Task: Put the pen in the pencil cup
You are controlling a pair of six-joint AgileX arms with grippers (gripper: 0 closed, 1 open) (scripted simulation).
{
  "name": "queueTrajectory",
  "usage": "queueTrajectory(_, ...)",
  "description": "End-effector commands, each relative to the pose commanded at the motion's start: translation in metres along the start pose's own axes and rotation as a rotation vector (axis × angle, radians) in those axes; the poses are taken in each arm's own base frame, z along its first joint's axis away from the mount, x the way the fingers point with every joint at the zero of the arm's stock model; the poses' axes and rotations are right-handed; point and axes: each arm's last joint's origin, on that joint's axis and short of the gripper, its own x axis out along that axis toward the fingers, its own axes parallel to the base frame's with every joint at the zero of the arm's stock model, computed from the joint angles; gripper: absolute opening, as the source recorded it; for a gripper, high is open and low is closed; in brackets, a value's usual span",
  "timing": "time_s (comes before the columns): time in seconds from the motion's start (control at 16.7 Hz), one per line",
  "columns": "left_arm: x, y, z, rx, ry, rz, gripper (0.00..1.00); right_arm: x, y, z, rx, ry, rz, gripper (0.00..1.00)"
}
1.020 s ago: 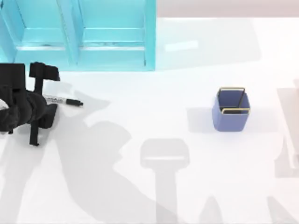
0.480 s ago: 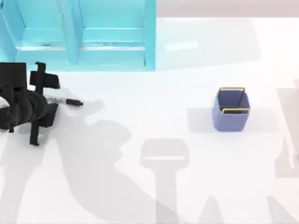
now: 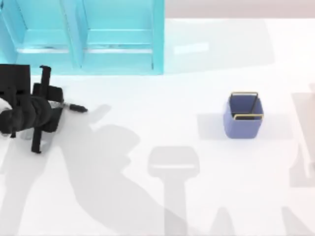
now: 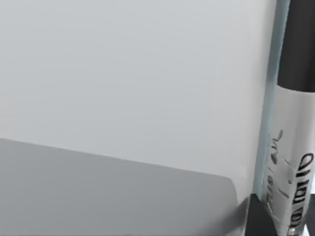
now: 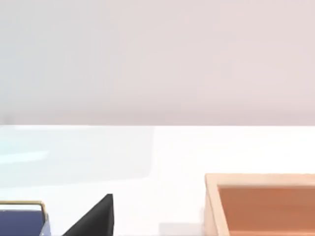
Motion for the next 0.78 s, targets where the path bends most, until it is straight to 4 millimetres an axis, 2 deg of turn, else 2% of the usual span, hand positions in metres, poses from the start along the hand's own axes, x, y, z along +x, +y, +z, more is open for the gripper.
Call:
queueTrajectory(0.36, 0.000, 0.000, 0.000, 0.000, 0.000, 0.000, 0.00, 0.000, 0.000, 0.000, 0.000, 0.000, 0.000, 1.00)
queueTrajectory(0.42, -0.032, -0.023, 0.002, 0.037, 0.021, 0.171, 0.00, 0.000, 0.000, 0.000, 0.000, 0.000, 0.000, 1.00)
queueTrajectory(0.6, -0.040, -0.026, 0.000, 0.037, 0.022, 0.179, 0.00, 0.000, 0.000, 0.000, 0.000, 0.000, 0.000, 1.00)
queueTrajectory(0.78, -0.065, -0.038, -0.004, 0.036, 0.022, 0.197, 0.00, 0.000, 0.000, 0.000, 0.000, 0.000, 0.000, 1.00)
